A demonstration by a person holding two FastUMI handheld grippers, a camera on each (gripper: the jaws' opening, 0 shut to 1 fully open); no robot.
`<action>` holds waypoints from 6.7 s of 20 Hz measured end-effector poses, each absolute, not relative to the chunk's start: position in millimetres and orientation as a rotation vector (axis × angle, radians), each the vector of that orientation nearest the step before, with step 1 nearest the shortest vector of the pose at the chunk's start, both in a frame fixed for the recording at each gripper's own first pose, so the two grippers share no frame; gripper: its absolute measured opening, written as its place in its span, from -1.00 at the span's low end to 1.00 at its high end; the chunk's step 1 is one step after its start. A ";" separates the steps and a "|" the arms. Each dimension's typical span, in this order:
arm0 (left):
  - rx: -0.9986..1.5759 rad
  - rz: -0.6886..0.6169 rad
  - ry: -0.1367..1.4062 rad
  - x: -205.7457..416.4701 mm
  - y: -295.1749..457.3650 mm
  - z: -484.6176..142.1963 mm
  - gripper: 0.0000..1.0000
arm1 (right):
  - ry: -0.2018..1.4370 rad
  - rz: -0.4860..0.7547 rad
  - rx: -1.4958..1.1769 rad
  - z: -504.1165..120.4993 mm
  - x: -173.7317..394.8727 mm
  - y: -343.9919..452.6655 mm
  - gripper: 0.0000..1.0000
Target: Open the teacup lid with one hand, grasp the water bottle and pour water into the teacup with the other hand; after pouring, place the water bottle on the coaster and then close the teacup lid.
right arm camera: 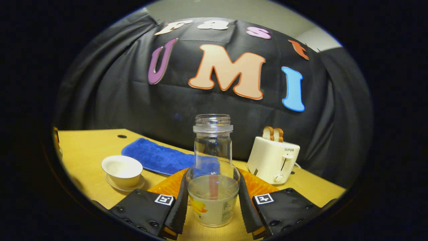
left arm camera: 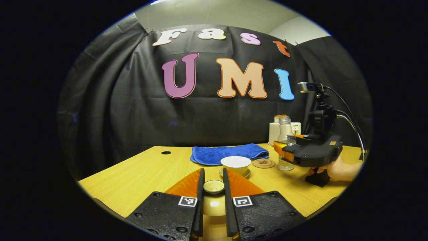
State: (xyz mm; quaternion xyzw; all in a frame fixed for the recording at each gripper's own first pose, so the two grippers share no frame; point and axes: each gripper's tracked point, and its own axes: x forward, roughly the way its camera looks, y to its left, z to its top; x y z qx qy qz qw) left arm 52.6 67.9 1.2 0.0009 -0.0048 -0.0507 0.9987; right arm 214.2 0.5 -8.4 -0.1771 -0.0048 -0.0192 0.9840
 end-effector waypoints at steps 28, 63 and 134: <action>-0.003 -0.038 -0.007 60.3 97.4 -2.2 -0.51 | -0.035 0.164 -1.682 -46.5 235.0 72.3 0.41; -0.007 -0.043 -0.006 59.8 95.6 -3.4 -0.51 | -0.312 0.125 -2.201 -19.8 235.7 99.3 0.42; -0.006 -0.024 -0.001 99.1 84.2 -4.4 -0.51 | 0.022 0.160 -0.008 -38.8 289.0 11.9 0.60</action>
